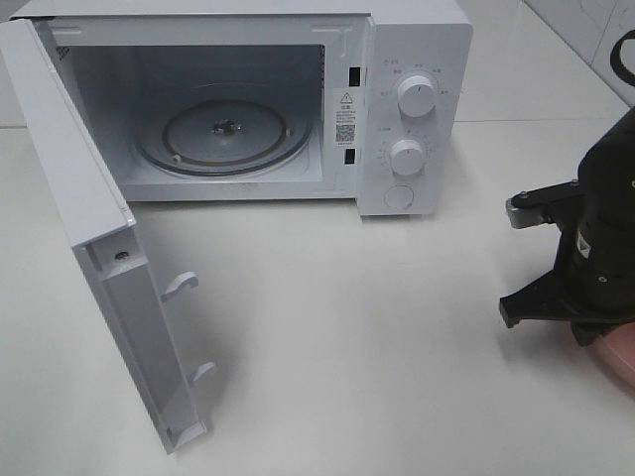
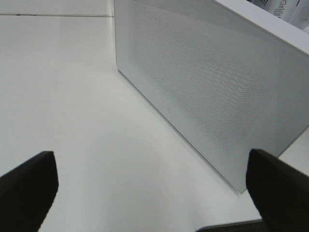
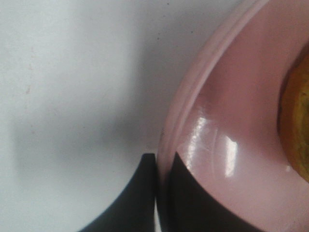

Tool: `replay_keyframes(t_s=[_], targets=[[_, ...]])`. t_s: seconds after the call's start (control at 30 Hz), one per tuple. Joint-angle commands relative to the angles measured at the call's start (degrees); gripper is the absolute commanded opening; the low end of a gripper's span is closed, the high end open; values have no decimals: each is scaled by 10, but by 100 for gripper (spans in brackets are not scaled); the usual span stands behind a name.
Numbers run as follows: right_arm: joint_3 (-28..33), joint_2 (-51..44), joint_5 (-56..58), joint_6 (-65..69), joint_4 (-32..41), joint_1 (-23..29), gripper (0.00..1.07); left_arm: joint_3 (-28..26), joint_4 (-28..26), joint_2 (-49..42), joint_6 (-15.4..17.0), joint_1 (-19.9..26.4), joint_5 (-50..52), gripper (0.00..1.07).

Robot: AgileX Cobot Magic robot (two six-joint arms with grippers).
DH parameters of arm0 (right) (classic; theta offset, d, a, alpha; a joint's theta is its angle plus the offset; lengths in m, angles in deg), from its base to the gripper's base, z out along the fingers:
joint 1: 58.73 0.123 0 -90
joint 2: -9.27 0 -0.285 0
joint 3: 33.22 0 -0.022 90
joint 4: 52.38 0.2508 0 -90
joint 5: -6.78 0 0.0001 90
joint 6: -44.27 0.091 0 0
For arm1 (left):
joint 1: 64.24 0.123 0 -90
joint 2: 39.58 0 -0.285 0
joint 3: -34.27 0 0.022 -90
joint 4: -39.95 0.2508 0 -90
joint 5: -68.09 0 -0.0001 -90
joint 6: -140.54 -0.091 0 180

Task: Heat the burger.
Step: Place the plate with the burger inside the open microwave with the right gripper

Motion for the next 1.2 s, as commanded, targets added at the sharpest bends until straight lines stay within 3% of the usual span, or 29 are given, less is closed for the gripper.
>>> replay_keyframes(t_s=[0.03,0.47,1.2], targets=[[2,-22,30,6,-29,14,0,1,2,-1,0,-3,1,98],[2,-65,96,-7,-30,19,0,1,2,-1,0,-3,1,98],[25,-90,146,-3,-46,104,0,1,2,-1,0,-3,1,98]])
